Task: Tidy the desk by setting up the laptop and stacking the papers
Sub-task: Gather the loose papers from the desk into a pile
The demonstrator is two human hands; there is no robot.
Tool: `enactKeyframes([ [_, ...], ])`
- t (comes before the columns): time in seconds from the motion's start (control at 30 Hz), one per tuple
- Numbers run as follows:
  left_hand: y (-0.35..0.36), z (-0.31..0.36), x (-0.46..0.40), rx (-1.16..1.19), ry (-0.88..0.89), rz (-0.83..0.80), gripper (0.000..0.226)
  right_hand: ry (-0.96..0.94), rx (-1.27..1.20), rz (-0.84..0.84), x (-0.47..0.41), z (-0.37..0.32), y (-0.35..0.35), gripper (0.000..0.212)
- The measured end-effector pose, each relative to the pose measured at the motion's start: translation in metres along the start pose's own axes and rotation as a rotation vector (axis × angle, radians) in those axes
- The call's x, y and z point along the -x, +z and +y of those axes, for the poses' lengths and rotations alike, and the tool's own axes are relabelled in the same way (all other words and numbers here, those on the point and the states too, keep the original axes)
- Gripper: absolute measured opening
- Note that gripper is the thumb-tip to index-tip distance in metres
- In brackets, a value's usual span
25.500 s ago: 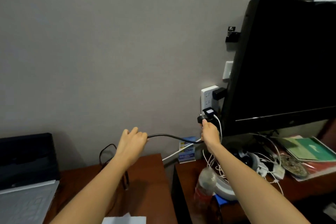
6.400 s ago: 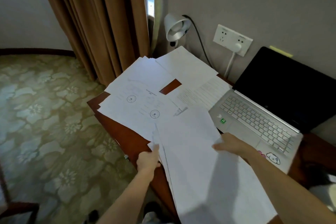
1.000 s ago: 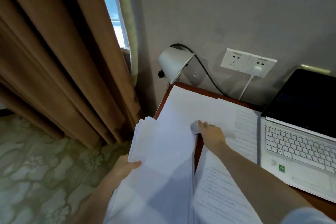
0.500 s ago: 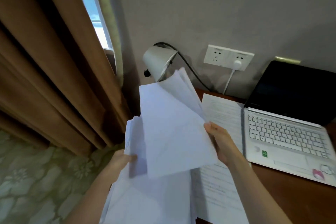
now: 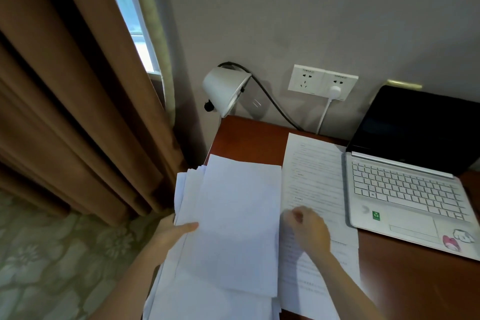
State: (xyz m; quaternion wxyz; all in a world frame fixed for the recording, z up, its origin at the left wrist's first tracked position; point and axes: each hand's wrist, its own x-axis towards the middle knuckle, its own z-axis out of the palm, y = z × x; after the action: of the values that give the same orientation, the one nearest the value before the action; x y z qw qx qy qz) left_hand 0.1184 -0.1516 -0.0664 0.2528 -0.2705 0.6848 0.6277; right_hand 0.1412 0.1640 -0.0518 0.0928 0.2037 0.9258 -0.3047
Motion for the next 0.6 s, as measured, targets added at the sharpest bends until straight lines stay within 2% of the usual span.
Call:
enactKeyframes([
  [0.03, 0.001, 0.0, 0.001, -0.009, 0.023, 0.001, 0.045, -0.028, 0.167, 0.012, -0.008, 0.002, -0.006, 0.033],
  [0.07, 0.002, 0.001, 0.002, -0.007, 0.05, 0.004, 0.042, -0.059, 0.343, -0.054, -0.016, 0.006, -0.011, 0.054],
  [0.13, 0.003, 0.002, 0.003, 0.002, 0.111, 0.025, 0.036, -0.095, 0.503, -0.165, -0.027, 0.005, -0.014, 0.077],
  [0.3, -0.006, 0.016, 0.003, 0.073, 0.176, 0.07, 0.03, -0.228, 0.807, -0.084, -0.039, -0.004, -0.01, 0.077],
  [0.43, -0.019, 0.037, 0.004, 0.208, 0.203, 0.071, 0.026, -0.292, 0.872, -0.059, -0.047, -0.001, -0.017, 0.073],
  [0.6, -0.015, 0.04, 0.01, 0.322, 0.151, -0.044, 0.043, -0.313, 0.781, -0.267, -0.034, 0.001, -0.019, 0.087],
])
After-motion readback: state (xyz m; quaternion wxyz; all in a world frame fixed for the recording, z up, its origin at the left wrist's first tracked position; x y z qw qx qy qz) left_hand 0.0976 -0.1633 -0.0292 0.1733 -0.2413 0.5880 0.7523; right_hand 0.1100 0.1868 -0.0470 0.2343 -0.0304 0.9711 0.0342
